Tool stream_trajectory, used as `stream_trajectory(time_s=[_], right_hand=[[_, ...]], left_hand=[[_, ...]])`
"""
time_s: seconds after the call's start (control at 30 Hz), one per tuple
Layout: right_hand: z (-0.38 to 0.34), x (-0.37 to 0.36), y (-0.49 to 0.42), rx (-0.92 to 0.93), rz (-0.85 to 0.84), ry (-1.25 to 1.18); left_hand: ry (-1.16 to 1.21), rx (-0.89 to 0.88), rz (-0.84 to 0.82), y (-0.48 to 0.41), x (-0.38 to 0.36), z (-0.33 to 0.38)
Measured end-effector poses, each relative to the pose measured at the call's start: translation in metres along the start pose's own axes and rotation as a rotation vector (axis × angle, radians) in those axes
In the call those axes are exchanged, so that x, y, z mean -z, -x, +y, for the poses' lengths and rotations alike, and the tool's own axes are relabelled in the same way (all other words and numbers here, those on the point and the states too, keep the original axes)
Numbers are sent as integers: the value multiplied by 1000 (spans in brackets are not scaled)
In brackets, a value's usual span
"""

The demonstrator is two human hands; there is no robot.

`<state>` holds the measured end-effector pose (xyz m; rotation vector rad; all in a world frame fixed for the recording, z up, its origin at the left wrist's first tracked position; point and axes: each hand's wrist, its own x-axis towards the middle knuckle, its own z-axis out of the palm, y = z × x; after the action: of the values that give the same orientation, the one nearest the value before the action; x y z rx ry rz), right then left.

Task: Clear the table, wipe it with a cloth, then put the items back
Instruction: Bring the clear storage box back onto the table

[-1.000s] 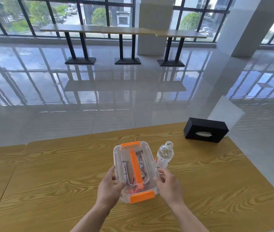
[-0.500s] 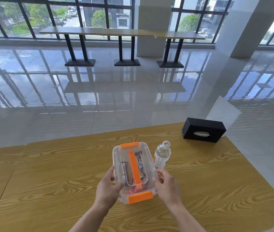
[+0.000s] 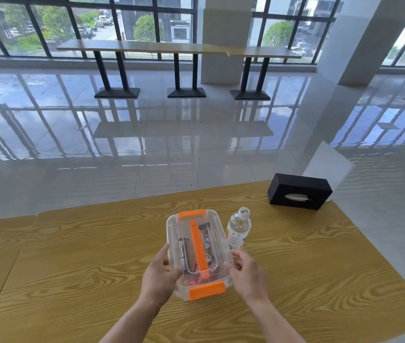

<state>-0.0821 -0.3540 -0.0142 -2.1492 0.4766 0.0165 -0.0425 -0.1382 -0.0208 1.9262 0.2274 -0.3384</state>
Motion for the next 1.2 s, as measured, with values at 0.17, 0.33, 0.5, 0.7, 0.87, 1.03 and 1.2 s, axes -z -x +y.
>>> stream_trajectory(time_s=[0.17,0.33,0.5,0.7,0.87,1.03,1.2], right_hand=[[2,0,-2,12,6,17],[7,3,-4,-11,17,-27],[11,9,-4,-3,44,-30],[16,21,-5,47,56,-18],[22,41,-11,114,68,54],[30,63,-23,179,52,129],[32,80,-29,225,49,222]], left_hand=[[4,6,1,2,1,1],[-131,-60,50,7,3,9],[-252,-128,74,8,6,14],[-458,-201,112,11,10,23],[-736,-297,164,13,4,31],[-909,-304,208,21,-7,42],[-976,-272,247,32,-7,47]])
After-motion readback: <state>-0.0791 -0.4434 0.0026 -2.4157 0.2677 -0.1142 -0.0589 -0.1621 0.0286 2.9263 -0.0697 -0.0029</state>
